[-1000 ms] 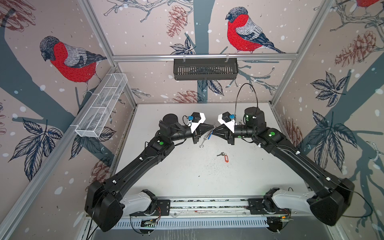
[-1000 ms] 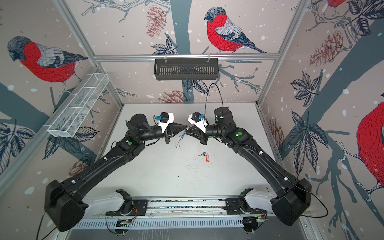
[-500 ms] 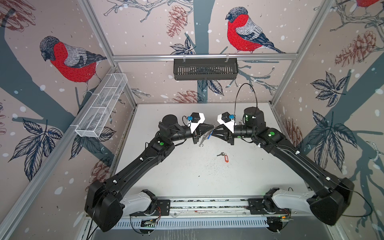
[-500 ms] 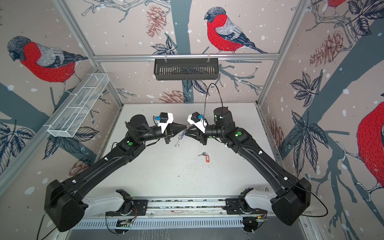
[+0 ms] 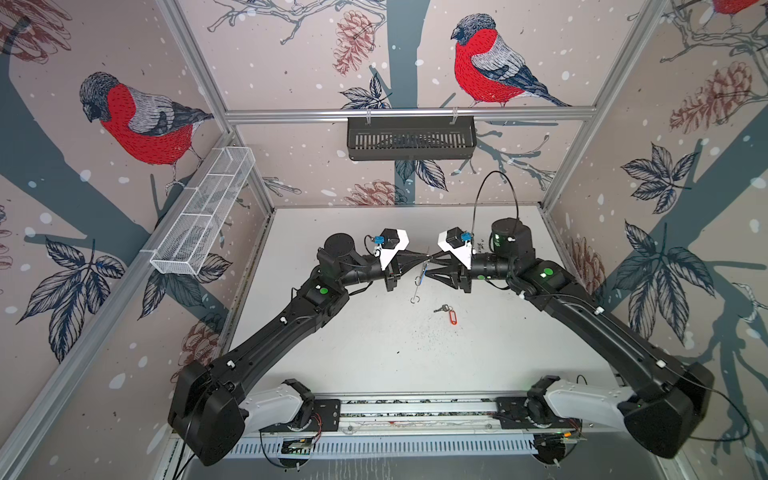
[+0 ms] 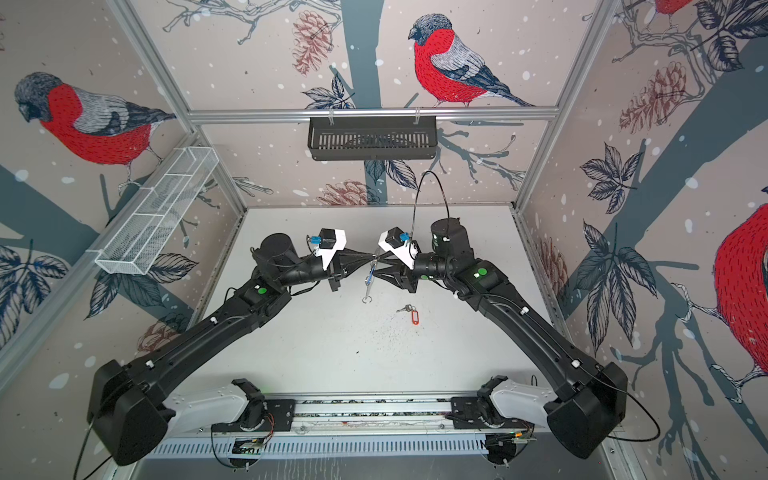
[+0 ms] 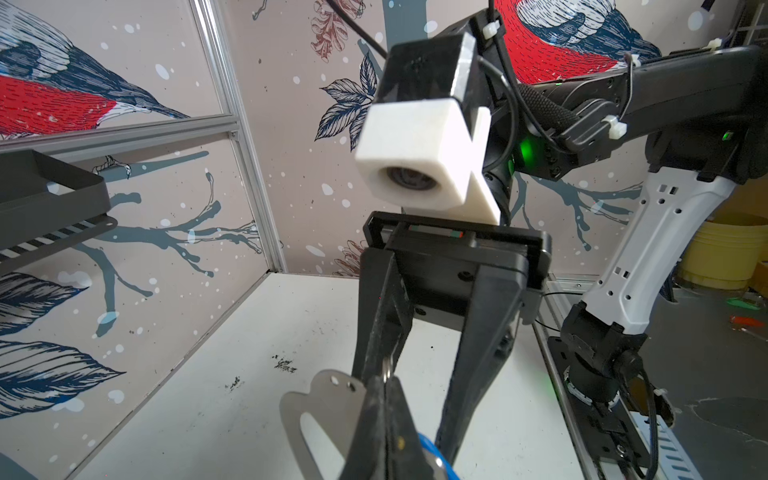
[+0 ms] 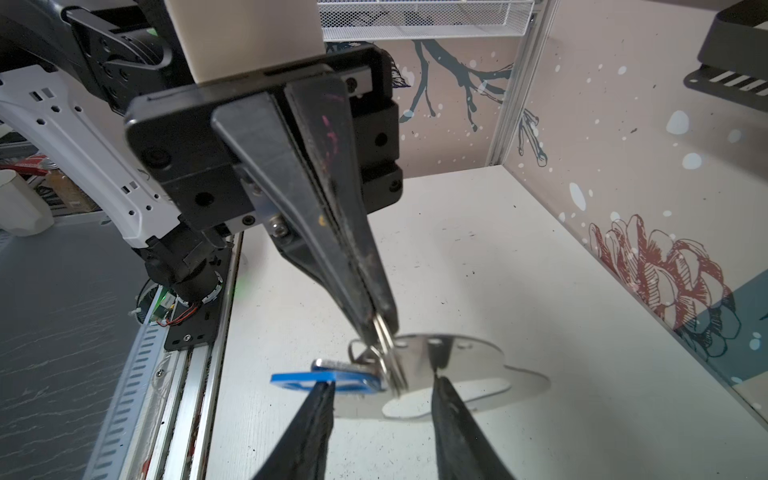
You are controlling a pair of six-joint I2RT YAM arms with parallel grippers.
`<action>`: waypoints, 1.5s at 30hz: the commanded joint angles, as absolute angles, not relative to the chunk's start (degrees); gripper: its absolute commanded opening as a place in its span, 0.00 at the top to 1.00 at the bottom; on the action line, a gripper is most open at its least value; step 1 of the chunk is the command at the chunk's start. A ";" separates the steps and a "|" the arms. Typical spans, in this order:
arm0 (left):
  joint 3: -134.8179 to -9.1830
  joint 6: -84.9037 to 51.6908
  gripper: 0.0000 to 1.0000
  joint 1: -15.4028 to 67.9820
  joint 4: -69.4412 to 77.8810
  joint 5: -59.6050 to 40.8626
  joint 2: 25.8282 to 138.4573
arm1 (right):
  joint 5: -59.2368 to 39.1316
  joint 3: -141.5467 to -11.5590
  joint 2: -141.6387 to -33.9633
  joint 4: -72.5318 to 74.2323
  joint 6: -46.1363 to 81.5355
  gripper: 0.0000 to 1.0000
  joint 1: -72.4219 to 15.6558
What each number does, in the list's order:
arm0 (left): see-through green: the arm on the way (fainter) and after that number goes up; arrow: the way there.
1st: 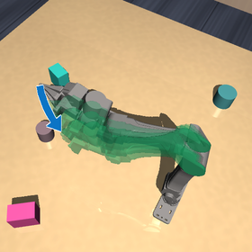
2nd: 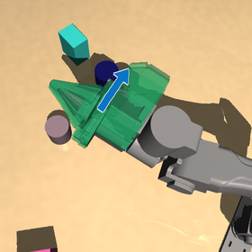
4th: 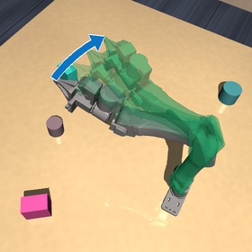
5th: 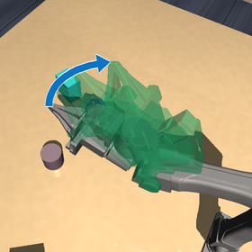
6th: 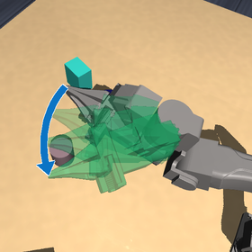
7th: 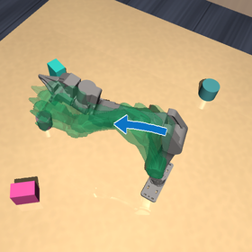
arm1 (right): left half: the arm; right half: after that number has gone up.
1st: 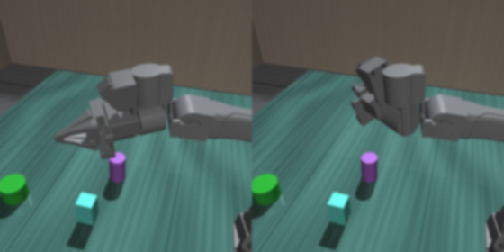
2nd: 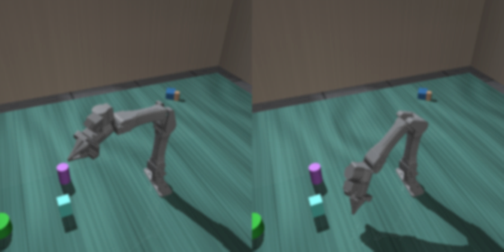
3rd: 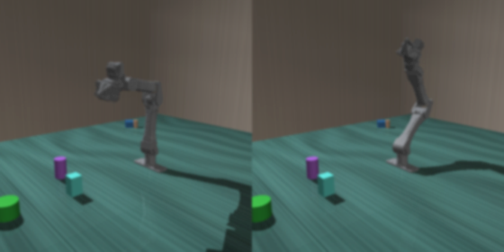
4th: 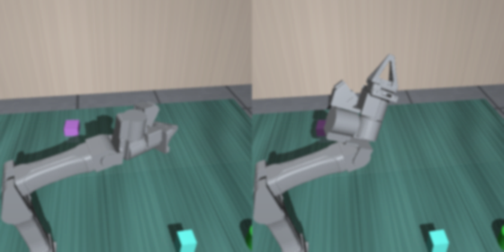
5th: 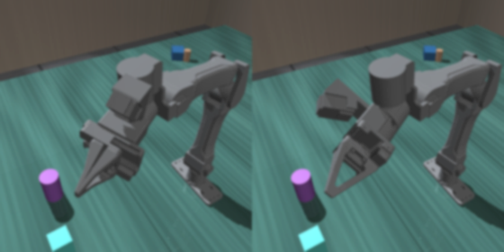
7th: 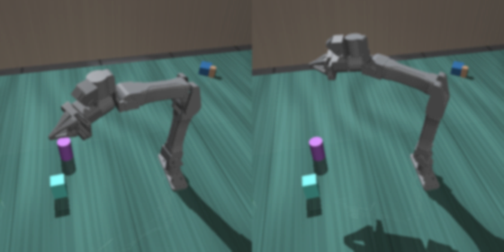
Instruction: Put the keys on the keyring
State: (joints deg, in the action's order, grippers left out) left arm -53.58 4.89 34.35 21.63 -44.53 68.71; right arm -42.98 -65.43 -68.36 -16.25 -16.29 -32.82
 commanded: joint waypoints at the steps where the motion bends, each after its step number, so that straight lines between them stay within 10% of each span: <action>1: -53.09 4.35 1.00 34.39 25.71 -44.03 68.34 | -41.78 -64.78 -66.92 -14.44 -15.39 0.57 -32.18; 45: -51.15 1.54 1.00 34.37 29.88 -46.49 68.95 | -44.97 -66.09 -71.28 -9.03 -13.10 0.73 -34.61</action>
State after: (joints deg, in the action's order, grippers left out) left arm -51.24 2.37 34.33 26.33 -44.99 69.01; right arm -43.70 -65.56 -71.22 -11.51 -13.47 -34.37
